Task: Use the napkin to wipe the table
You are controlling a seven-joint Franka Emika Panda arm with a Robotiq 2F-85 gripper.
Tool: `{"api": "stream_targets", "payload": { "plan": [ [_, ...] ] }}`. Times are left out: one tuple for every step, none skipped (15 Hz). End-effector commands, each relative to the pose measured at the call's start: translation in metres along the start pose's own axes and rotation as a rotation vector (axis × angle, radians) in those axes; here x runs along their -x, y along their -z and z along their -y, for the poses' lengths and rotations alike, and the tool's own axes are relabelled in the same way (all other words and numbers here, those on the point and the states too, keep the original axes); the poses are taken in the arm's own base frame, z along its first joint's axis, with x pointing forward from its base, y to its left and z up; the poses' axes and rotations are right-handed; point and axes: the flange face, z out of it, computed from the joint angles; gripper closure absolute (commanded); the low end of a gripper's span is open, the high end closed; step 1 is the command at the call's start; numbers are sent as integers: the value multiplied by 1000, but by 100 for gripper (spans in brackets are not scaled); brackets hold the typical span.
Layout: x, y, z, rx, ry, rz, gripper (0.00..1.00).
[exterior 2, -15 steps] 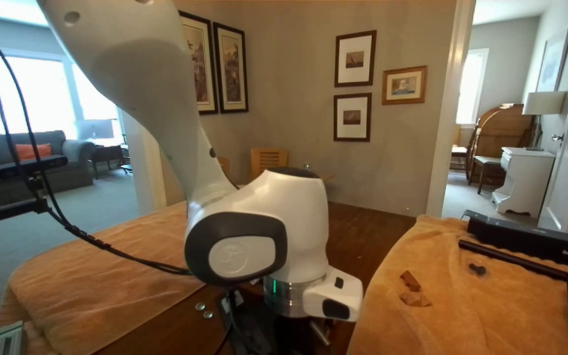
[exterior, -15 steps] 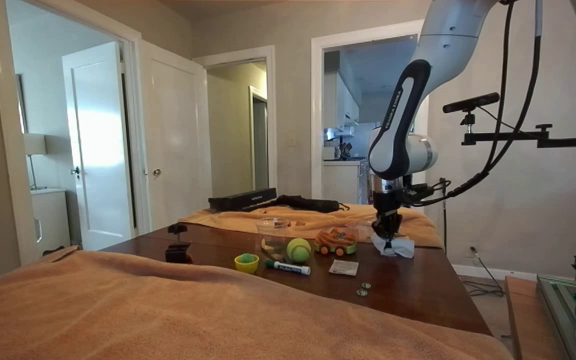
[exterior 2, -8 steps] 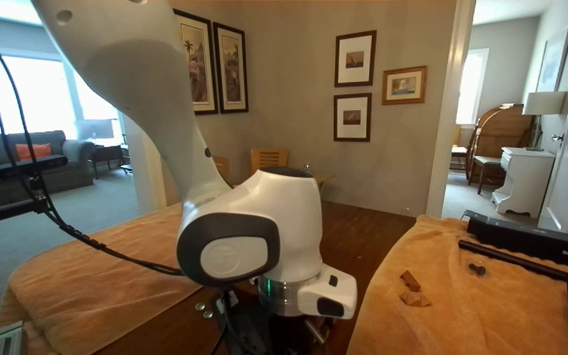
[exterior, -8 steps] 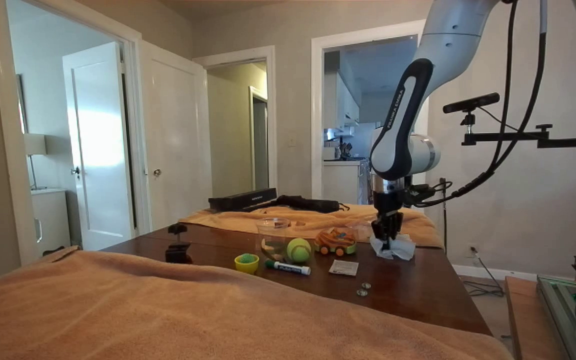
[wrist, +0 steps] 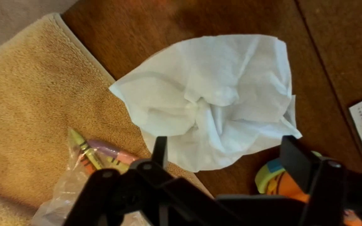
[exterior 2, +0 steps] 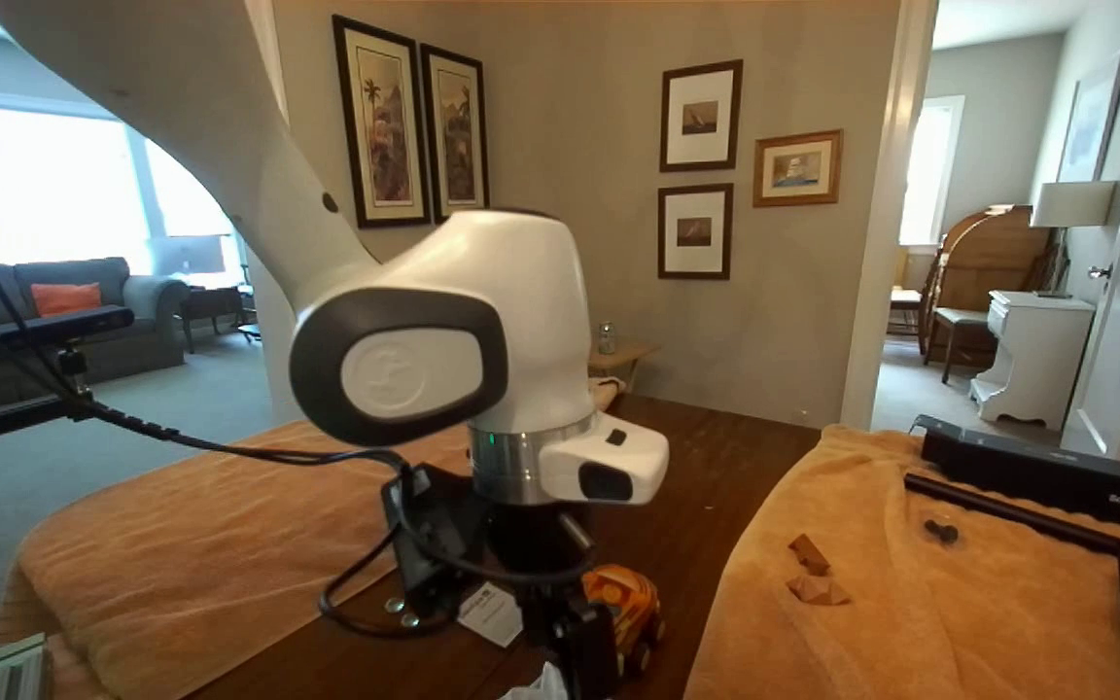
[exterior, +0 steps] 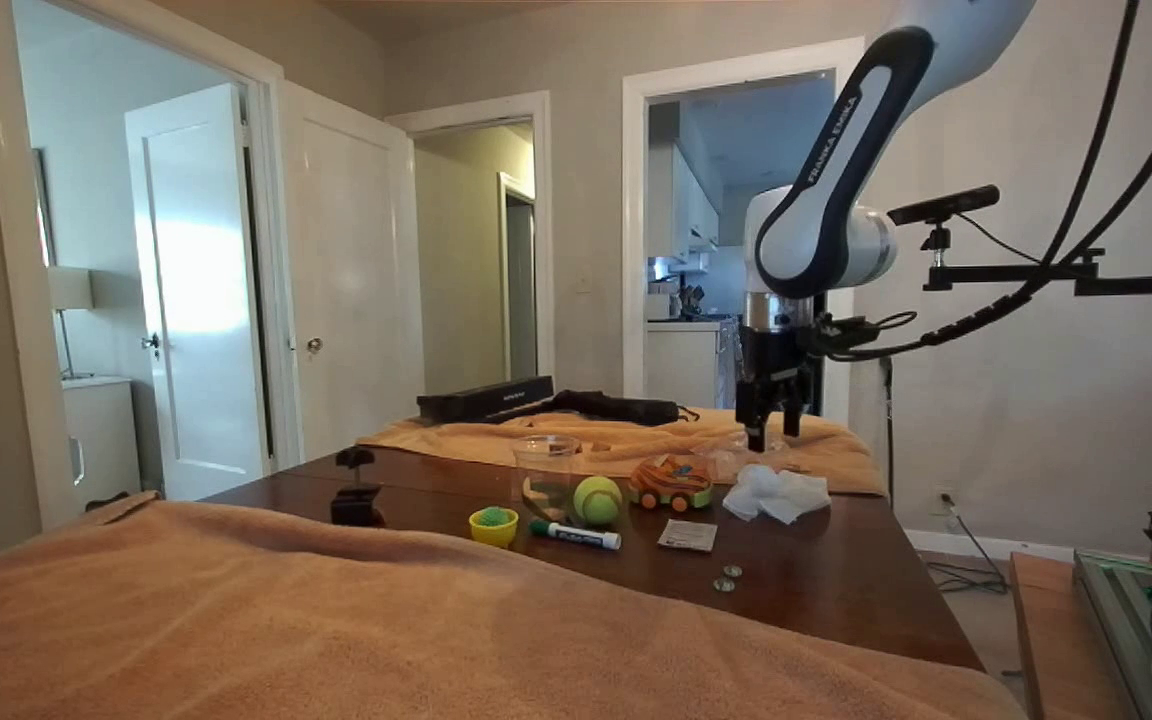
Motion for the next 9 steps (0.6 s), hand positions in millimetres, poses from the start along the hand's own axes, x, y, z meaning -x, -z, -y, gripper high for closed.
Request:
{"api": "stream_targets", "payload": {
  "plan": [
    [22,54,1,77,-59,20,0],
    [23,65,4,89,-73,33,0],
    [23,71,10,60,-70,29,0],
    [23,76,12,76,-71,41,0],
    [25,82,13,80,-64,41,0],
    [29,86,15,83,-57,47,0],
    [32,90,17,80,-48,54,0],
    [37,95,20,80,-45,57,0],
    [44,102,22,90,-49,69,0]
  ]
}}
